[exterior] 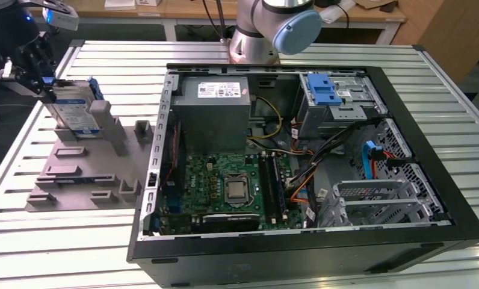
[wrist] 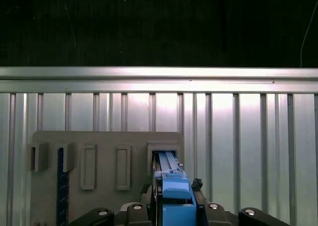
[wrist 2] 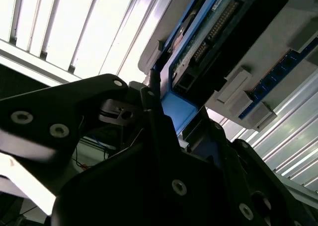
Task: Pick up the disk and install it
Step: 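Pick up the disk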
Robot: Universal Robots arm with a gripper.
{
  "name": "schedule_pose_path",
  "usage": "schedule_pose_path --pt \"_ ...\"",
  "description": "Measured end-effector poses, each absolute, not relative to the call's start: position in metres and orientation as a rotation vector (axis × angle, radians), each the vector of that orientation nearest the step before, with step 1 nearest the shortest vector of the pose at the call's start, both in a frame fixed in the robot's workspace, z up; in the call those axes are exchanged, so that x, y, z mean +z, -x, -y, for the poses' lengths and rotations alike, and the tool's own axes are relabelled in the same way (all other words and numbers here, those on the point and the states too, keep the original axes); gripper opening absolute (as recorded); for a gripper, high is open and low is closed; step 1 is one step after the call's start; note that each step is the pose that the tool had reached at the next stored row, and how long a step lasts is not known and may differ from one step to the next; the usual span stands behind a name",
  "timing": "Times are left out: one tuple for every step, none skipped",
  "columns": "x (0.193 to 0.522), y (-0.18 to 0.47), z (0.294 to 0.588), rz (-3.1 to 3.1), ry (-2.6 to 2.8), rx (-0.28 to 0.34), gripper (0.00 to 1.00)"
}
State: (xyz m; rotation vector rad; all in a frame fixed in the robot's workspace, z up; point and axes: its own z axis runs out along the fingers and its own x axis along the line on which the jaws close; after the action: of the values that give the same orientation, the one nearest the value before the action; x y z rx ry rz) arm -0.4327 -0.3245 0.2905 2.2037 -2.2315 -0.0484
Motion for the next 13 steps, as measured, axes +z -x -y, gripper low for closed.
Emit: schedule_pose_path --pt "0.2905 0.4327 0.3245 2.231 -2.204 -0.048 0.42" --pt "0.2905 0.4327 0.3245 2.231 -2.204 -0.048 0.42" --pt "0.2905 0.4327 0.3245 2.231 -2.203 -0.048 0.4" --pt "0.2905 0.4327 0.3245 2.231 -2.203 -0.048 0.4" --pt "0.2905 0.4327 0.3245 2.231 -2.203 -0.048 0.37" --pt "0.2905 0.4327 0.3245 2.231 -2.204 -0.048 0.37" --pt "0.2905 0.4327 0.3245 2.231 -2.204 -0.047 0.37" --pt "0.2905 0.4327 0.3245 2.23 -2.204 -0.047 0.37" --pt "0.2905 0.4327 0.3245 2.23 -2.204 -0.047 0.37" --pt "0.2905 0.4327 0.3245 2.23 -2.204 -0.047 0.37" --pt "0.2905 0.4327 0.3245 2.23 -2.204 -0.047 0.37" --pt "0.2905 0.4327 0.3245 2.23 -2.204 -0.047 0.36" --pt "0.2905 0.4327 0.3245 2.23 -2.204 -0.047 0.36"
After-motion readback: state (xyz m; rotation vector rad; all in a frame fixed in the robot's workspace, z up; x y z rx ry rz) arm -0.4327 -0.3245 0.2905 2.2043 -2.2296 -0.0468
